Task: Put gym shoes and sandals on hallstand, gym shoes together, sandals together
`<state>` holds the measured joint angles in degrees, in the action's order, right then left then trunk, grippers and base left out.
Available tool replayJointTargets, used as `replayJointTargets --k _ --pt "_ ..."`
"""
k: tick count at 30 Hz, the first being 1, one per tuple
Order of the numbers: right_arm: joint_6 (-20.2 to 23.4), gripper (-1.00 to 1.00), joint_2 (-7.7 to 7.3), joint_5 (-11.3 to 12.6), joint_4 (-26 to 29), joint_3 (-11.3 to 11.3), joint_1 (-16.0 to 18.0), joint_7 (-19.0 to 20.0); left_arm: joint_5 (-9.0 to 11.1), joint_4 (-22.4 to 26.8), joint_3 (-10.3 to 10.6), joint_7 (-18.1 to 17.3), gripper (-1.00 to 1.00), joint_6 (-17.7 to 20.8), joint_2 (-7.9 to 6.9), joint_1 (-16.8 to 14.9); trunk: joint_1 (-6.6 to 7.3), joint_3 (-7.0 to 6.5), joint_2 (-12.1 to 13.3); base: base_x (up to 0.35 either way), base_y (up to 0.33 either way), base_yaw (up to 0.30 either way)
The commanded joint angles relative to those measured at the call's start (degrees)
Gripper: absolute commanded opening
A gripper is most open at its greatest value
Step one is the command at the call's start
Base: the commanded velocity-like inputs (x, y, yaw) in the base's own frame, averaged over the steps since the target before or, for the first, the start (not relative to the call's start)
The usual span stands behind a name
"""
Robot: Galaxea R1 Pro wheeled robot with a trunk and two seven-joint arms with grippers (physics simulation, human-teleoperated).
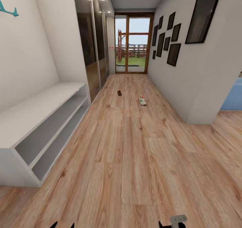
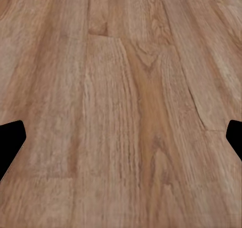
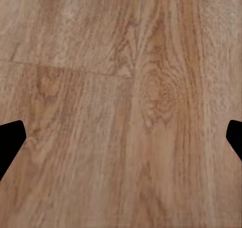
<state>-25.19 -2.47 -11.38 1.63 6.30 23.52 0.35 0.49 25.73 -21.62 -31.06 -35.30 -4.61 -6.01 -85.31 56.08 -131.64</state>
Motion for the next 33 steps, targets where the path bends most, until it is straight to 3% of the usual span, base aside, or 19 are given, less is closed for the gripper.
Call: replayJointTargets --k 1,8,14,33 --pt "-0.24 1.0 0.0 -0.52 -0.03 0.49 0.03 0.03 0.07 -0.05 -0.38 -0.58 1.0 -0.03 0.04 -0.05 -0.02 0.05 -0.02 0.338 0.0 0.0" --pt "-0.71 1.0 -0.11 -0.45 2.11 0.55 0.03 0.01 0.06 -0.07 -0.36 -0.65 1.0 -0.03 0.13 -0.07 -0.02 0.05 -0.02 0.338 0.0 0.0" --pt "-1.13 1.0 -0.21 -0.43 7.36 0.61 0.03 0.08 0.05 -0.07 -0.35 -0.62 1.0 -0.03 0.04 -0.05 -0.02 0.05 -0.02 0.338 0.0 0.0" --pt "-1.22 1.0 -0.25 -0.58 7.81 0.37 0.03 0.42 -0.09 -0.09 -0.34 -0.66 1.0 -0.03 0.08 -0.05 -0.02 0.05 -0.02 0.338 0.0 0.0"
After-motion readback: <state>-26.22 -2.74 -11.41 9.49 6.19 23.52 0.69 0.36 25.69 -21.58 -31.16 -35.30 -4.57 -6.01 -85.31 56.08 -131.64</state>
